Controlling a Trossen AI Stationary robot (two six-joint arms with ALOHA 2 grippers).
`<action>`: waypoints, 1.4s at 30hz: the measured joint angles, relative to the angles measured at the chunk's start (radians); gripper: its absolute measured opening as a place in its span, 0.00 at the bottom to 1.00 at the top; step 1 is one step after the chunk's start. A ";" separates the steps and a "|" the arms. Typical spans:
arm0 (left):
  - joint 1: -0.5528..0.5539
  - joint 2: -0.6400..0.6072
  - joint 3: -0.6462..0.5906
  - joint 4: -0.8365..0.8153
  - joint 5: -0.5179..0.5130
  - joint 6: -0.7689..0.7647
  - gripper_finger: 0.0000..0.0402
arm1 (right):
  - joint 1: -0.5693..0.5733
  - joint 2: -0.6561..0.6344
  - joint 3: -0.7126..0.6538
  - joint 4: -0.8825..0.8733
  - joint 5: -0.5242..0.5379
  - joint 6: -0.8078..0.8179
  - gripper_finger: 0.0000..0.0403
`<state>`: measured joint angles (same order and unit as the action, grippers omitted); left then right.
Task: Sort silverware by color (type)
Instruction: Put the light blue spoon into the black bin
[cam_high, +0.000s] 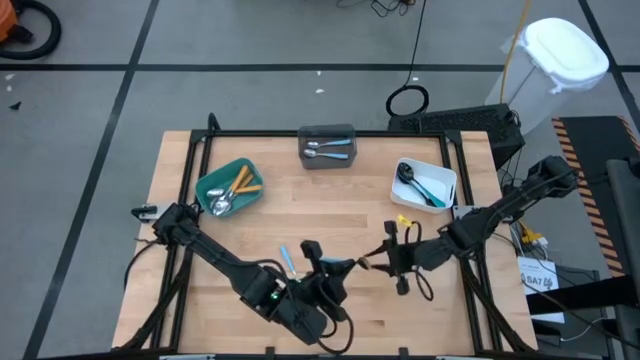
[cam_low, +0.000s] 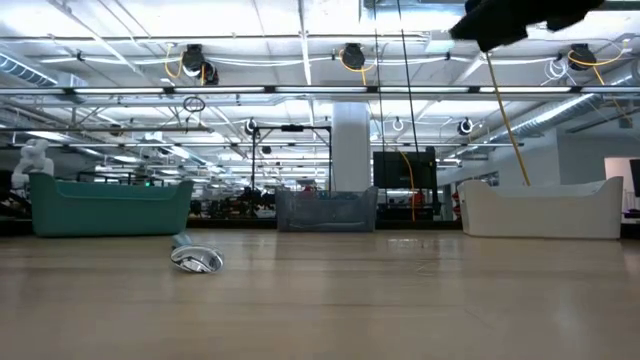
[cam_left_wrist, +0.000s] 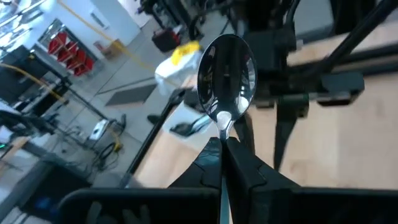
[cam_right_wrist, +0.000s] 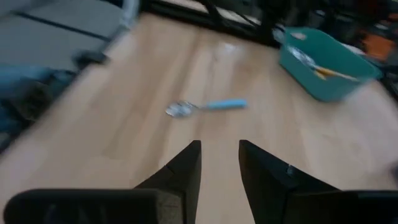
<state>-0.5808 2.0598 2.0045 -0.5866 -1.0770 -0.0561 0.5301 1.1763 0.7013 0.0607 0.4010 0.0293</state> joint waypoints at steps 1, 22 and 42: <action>0.000 0.000 0.000 0.035 0.007 0.021 0.00 | 0.006 0.000 0.000 0.016 -0.013 -0.001 0.26; 0.065 0.123 0.000 0.551 0.256 0.305 0.00 | 0.068 0.001 -0.001 0.160 -0.030 -0.016 0.52; 0.052 0.129 0.000 0.610 0.303 0.365 0.00 | 0.106 0.014 -0.001 0.334 -0.115 -0.134 0.48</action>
<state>-0.5289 2.1891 2.0045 0.0232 -0.7738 0.3092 0.6365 1.1905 0.7006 0.3951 0.2864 -0.1050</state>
